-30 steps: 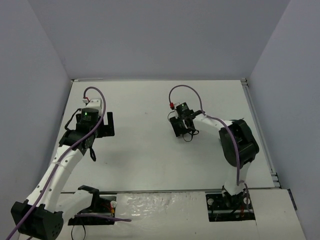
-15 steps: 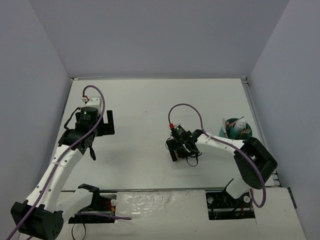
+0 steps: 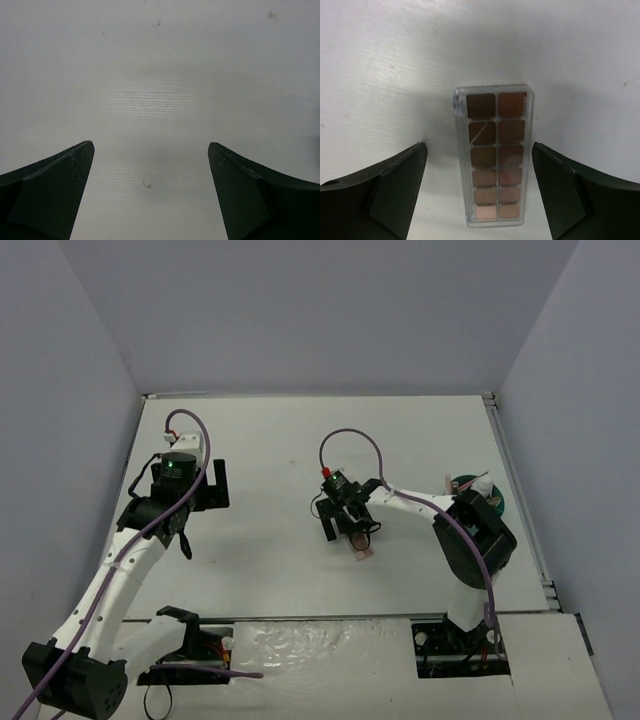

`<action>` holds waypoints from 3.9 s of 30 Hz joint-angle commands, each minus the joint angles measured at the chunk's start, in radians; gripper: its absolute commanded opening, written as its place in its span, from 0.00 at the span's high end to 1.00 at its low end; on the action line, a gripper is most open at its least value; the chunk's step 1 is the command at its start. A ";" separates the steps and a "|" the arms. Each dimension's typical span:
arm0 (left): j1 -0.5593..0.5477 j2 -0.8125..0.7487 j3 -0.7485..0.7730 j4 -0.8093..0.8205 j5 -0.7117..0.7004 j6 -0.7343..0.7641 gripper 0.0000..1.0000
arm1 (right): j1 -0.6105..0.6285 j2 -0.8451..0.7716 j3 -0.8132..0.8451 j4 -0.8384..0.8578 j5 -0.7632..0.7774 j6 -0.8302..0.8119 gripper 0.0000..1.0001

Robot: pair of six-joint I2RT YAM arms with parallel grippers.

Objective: Organize the makeup

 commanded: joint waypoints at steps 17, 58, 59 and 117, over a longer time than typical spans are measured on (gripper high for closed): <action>0.008 -0.011 0.009 0.050 -0.001 -0.007 0.03 | -0.052 0.043 0.021 0.017 0.059 -0.062 0.53; 0.010 -0.120 0.002 0.066 0.023 -0.003 0.03 | -0.245 -1.450 -0.570 0.360 0.864 -0.272 1.00; 0.010 -0.122 0.002 0.066 0.024 -0.004 0.03 | -0.245 -1.477 -0.602 0.399 0.870 -0.311 1.00; -0.421 0.079 -0.029 0.800 0.416 -0.175 0.06 | -0.072 -0.698 -0.227 0.639 0.147 0.437 1.00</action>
